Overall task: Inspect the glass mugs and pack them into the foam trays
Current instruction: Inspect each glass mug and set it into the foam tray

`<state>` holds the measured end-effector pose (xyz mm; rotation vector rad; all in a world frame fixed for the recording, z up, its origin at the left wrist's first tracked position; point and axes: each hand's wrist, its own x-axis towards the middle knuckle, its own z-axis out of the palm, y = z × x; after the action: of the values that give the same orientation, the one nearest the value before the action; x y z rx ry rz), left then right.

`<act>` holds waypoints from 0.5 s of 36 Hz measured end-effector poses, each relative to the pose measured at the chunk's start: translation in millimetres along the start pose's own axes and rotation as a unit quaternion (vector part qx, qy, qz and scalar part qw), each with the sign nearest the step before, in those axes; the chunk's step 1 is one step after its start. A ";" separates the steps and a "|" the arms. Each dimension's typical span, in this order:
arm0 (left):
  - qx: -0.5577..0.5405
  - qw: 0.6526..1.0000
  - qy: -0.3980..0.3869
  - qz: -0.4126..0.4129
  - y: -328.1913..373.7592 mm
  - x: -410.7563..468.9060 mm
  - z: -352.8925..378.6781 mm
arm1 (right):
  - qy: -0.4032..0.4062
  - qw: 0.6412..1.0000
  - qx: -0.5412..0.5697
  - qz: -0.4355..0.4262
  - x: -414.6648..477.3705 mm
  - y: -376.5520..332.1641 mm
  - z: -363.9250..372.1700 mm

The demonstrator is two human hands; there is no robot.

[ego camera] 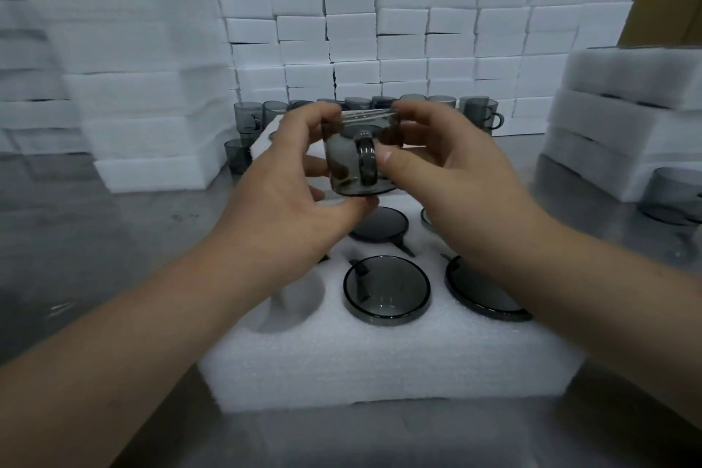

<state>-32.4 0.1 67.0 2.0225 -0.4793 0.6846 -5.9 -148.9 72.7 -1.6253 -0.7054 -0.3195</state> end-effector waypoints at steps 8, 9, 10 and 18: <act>-0.227 0.969 -0.065 -0.067 -5.8 9.3 -20.8 | 0.027 1.000 0.003 0.010 1.9 2.9 -1.7; -0.231 0.969 -0.055 -0.070 -6.0 10.9 -21.8 | 0.020 1.000 0.001 0.006 1.4 2.3 -1.1; -0.231 0.969 -0.045 -0.071 -6.0 11.7 -21.8 | 0.016 1.000 -0.004 0.000 0.8 1.7 -0.5; -0.250 0.964 -0.045 -0.076 -5.8 13.5 -28.4 | -0.019 0.994 0.110 0.002 -1.7 -0.4 0.8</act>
<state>-26.5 26.7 83.9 1.5944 -0.4884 0.3333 -7.6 -148.6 71.9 -1.4258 -0.7384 -0.2005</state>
